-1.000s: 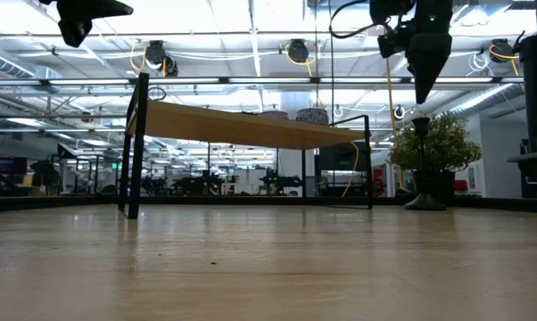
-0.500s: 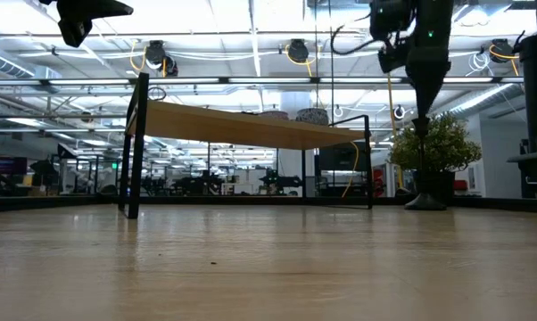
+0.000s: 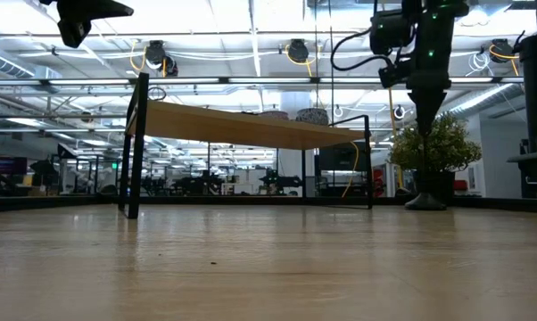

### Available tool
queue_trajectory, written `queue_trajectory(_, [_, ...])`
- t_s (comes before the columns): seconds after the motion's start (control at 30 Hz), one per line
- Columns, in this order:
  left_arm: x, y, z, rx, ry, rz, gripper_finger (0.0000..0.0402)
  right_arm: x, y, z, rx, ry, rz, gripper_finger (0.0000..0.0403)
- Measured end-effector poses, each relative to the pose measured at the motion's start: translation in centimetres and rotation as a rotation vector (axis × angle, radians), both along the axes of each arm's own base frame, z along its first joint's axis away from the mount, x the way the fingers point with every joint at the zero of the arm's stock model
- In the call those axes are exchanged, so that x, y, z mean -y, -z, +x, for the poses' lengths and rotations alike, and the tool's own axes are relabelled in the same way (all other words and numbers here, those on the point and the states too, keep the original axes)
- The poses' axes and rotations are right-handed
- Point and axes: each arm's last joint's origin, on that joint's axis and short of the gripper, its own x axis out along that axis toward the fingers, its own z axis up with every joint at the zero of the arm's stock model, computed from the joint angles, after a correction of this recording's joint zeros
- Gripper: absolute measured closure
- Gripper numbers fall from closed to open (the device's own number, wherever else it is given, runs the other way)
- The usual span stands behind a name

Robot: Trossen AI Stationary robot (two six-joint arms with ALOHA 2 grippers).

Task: Pick & Place candle stick holders
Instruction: Put the top black candle holder on the shelf

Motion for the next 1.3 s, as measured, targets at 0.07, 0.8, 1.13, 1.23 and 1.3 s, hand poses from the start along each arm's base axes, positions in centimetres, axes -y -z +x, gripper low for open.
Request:
queue_trajectory(0.07, [0.0, 0.0, 0.0, 0.000, 0.000, -0.001, 0.0279, 0.1, 0.0, 0.0, -0.012, 0.007, -0.024, 0.0256])
queue_trajectory(0.8, [0.0, -0.7, 0.1, 0.075, -0.007, -0.039, 0.0279, -2.0, -1.3, 0.3, -0.004, 0.050, 0.035, 0.0390])
queue_trajectory(1.13, [0.6, -1.4, 1.5, 0.133, -0.014, 0.047, 0.0273, -5.4, -4.9, 2.0, 0.133, -0.033, 0.125, 0.0391])
queue_trajectory(1.23, [1.0, -1.7, 2.3, 0.166, -0.012, 0.076, 0.0254, -6.6, -5.9, 2.4, 0.194, -0.075, 0.187, 0.0391])
queue_trajectory(1.3, [1.2, -1.7, 2.8, 0.178, -0.011, 0.090, 0.0237, -7.4, -6.6, 2.7, 0.235, -0.099, 0.238, 0.0391])
